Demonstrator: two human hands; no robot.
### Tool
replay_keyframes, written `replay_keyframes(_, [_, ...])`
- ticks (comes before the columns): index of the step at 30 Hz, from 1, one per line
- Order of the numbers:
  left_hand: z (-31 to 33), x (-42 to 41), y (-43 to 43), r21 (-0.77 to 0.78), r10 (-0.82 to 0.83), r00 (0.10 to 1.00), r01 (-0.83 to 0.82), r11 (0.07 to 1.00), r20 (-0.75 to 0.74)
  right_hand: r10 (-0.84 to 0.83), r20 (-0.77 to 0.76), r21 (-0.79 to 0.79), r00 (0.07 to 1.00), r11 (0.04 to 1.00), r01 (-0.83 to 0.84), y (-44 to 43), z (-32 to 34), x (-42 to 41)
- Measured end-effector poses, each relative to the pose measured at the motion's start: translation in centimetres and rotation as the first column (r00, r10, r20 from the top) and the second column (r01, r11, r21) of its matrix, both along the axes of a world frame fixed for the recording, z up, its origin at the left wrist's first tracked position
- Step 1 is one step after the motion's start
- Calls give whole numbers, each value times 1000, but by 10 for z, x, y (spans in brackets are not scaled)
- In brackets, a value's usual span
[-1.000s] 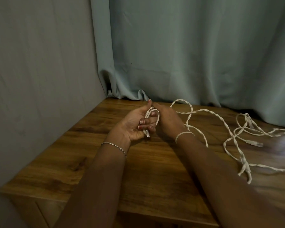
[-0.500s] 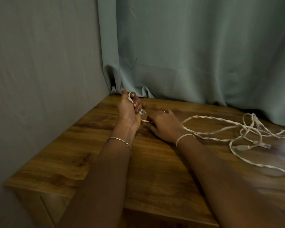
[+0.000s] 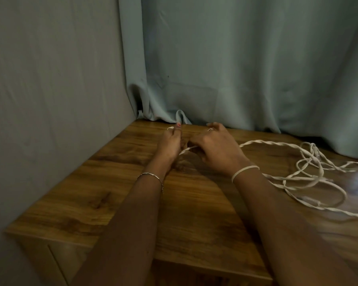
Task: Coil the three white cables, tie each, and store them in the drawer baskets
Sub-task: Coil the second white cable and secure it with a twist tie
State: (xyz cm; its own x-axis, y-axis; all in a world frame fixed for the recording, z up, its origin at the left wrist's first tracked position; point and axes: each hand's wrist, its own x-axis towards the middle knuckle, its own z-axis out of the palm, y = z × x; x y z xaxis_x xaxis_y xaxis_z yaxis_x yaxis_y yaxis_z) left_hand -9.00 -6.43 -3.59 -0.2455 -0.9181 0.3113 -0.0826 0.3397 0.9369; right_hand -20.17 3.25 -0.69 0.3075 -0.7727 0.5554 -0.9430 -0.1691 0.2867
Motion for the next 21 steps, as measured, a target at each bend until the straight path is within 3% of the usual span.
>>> replay_keyframes(3, [0,-1,5,58,-70,993,65,996,94,-22,-60,-98,998,995,16,-1,1,-3])
replay_keyframes(7, [1,0,16,275,-291,956,286,918,-21,-44,-142,-197,989,980,15,-9,-1,-10])
replay_keyframes(12, [4,2,24,363,-493,870,465,808,-16,-116,-95,-315,989,946,81,-13,3,-25])
replay_keyframes(17, [11,10,27,370,-708,672,728,577,-218,-80,-29,-260,996,963,70,-21,-8,-23])
replay_keyframes(21, [16,13,26,273,-669,583,810,519,-461,-96,51,-200,994,974,104,-29,-12,-18])
